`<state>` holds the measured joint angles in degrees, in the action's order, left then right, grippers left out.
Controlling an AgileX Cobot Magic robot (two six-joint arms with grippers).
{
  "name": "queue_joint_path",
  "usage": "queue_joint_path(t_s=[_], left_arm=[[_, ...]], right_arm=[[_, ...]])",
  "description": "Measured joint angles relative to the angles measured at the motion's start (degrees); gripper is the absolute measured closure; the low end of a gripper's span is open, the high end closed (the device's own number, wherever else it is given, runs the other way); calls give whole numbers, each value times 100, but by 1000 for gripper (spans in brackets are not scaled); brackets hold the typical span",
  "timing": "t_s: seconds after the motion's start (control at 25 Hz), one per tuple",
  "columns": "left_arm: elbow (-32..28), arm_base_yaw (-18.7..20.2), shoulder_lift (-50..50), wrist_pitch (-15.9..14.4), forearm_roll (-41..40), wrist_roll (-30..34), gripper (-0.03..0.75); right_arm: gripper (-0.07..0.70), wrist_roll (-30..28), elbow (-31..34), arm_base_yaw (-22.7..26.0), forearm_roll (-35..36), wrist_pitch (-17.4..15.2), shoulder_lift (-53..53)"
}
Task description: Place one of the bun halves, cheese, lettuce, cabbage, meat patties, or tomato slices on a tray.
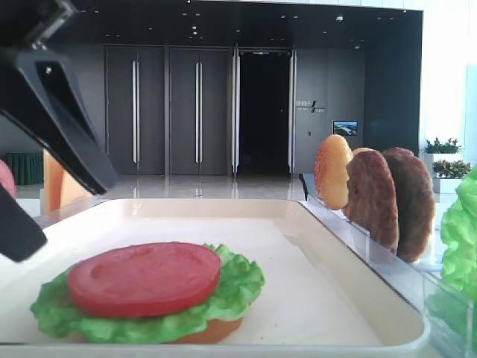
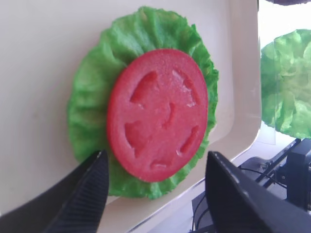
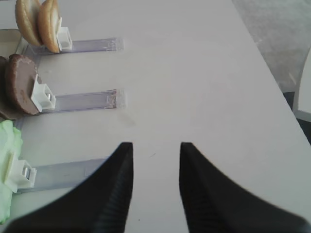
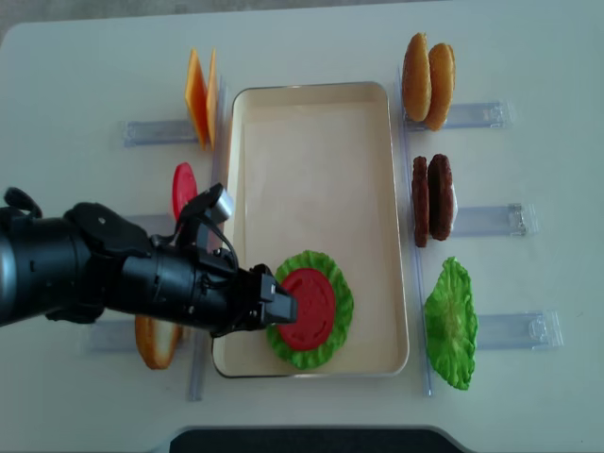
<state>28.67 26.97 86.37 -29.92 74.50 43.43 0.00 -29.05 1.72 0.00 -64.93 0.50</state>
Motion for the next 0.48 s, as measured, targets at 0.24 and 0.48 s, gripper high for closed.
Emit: queue_joint_path(t_s=[0.24,0.48], left_arm=[[0,-108,-974,-41,-1146,-1250,234],[638,-108,-2022,-442,-3363,-3154,234]], right_arm=[[402,0,0,0,0,0,0],[402,0,0,0,0,0,0]])
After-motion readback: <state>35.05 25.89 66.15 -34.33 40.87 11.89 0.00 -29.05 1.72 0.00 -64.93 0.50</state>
